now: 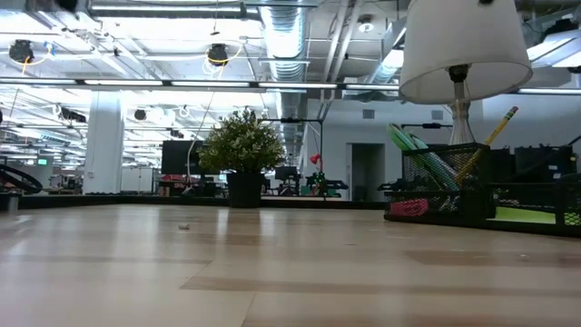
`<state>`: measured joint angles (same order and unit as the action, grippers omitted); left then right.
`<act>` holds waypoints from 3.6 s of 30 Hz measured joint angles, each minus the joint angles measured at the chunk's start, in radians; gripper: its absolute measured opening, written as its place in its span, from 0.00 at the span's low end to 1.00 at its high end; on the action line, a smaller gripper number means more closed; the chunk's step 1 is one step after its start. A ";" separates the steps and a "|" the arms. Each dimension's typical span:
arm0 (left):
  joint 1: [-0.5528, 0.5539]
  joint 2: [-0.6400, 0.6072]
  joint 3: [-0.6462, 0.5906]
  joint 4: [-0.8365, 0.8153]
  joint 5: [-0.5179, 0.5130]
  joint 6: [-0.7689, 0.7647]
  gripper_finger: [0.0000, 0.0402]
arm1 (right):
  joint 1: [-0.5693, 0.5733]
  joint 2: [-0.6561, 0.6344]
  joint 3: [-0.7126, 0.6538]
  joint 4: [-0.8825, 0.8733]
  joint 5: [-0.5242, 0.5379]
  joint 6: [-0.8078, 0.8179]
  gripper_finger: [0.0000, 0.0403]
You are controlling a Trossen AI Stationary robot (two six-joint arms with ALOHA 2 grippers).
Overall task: Pick and place office supplies into organizer
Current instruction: Return to Home Position
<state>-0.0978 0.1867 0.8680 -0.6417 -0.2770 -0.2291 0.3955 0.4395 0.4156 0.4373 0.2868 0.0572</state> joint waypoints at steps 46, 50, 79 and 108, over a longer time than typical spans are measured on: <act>0.001 -0.175 -0.659 -0.054 -0.086 -0.082 0.27 | -0.005 -0.361 -0.258 -0.117 0.029 -0.144 0.44; 0.002 -0.171 -0.658 -0.151 -0.073 -0.117 0.27 | -0.005 -0.361 -0.258 -0.119 0.029 -0.144 0.44; 0.001 -0.172 -0.655 -0.155 -0.069 -0.100 0.27 | -0.005 -0.361 -0.258 -0.123 0.029 -0.144 0.44; 0.001 -0.172 -0.655 -0.155 -0.069 -0.100 0.27 | -0.005 -0.361 -0.258 -0.123 0.029 -0.144 0.44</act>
<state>-0.0971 0.0147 0.2134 -0.7967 -0.3462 -0.3290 0.3901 0.0788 0.1574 0.3145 0.3155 -0.0868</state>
